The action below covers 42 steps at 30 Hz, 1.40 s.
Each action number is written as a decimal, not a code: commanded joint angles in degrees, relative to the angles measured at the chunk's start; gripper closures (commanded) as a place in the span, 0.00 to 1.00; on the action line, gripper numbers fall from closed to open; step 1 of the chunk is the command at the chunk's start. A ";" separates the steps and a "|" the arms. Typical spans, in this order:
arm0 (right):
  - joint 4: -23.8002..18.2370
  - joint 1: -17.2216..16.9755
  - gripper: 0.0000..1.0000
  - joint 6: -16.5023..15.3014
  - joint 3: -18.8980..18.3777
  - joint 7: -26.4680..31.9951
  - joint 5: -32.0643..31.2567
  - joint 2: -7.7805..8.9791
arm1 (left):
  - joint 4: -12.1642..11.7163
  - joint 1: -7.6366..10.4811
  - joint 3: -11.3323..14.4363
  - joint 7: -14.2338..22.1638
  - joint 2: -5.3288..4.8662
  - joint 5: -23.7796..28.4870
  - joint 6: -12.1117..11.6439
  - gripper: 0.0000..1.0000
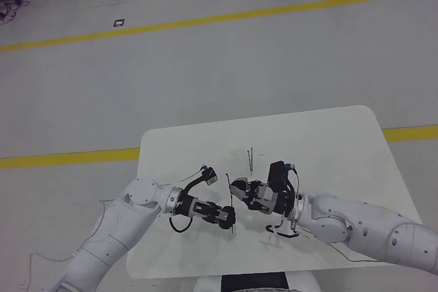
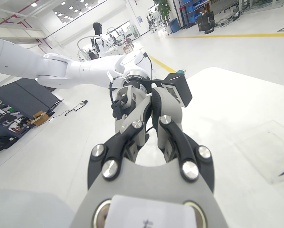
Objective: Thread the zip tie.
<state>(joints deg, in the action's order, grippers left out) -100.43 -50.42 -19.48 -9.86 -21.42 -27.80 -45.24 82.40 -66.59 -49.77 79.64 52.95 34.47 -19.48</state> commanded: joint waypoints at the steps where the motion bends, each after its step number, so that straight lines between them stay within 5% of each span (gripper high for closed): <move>1: 0.15 0.00 1.00 0.00 0.08 0.06 0.13 0.00 | 0.00 0.00 0.00 0.00 0.00 0.00 0.00 1.00; 42: 0.75 -0.09 1.00 0.00 0.12 0.73 0.58 -0.66 | 0.00 0.00 0.00 0.00 0.00 0.00 0.00 1.00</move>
<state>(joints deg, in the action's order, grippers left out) -99.70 -50.50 -19.48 -9.74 -20.67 -27.25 -45.87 82.40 -66.59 -49.77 79.64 52.95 34.47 -19.48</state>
